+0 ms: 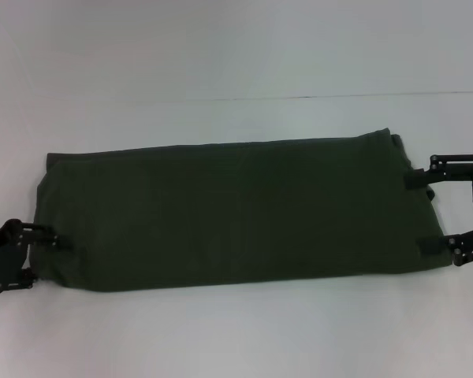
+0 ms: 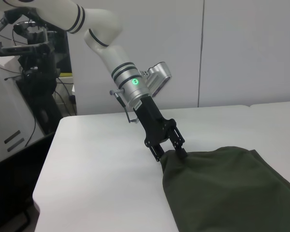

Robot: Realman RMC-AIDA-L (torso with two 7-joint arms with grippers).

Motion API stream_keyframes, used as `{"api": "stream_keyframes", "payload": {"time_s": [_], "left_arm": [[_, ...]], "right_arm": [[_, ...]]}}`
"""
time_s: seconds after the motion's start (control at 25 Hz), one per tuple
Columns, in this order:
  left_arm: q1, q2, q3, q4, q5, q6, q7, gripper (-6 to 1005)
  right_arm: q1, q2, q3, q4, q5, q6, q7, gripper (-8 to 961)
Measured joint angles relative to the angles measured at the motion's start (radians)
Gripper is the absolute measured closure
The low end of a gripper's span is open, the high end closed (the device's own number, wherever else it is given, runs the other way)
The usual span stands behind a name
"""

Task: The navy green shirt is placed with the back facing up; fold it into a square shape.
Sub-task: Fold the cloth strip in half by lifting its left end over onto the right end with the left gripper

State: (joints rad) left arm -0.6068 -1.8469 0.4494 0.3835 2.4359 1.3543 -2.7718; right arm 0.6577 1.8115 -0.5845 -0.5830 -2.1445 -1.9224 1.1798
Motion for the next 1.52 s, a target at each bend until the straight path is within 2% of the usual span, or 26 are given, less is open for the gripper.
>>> {"api": "stream_keyframes", "payload": {"time_s": [0.16, 0.4, 0.52, 0.72, 0.92, 1.2, 1.52], "left_arm": [[0.000, 0.000, 0.000, 0.000, 0.000, -0.001, 0.000, 291], [0.001, -0.002, 0.000, -0.008, 0.000, -0.016, -0.005, 464], [0.003, -0.003, -0.007, -0.016, 0.000, -0.036, -0.015, 459], [0.004, -0.002, -0.013, -0.020, 0.000, -0.047, -0.023, 618], [0.004, 0.002, -0.021, -0.019, 0.000, -0.044, -0.024, 847], [0.012, 0.005, -0.025, -0.011, 0.000, -0.042, -0.013, 909], [0.037, 0.006, -0.026, 0.013, 0.002, -0.039, 0.027, 940]], "right_arm": [[-0.001, 0.000, 0.002, 0.000, 0.000, -0.005, -0.001, 9], [-0.001, 0.003, 0.002, 0.000, 0.000, -0.005, -0.002, 9], [-0.001, 0.004, 0.002, -0.001, 0.000, -0.005, -0.002, 9], [0.000, 0.006, 0.003, -0.007, 0.000, -0.007, 0.001, 10], [0.000, 0.009, 0.003, -0.011, 0.000, -0.007, 0.006, 10], [0.004, 0.012, 0.020, -0.009, 0.000, 0.009, 0.033, 10], [-0.012, 0.059, 0.125, -0.014, 0.000, 0.041, 0.081, 11]]}}
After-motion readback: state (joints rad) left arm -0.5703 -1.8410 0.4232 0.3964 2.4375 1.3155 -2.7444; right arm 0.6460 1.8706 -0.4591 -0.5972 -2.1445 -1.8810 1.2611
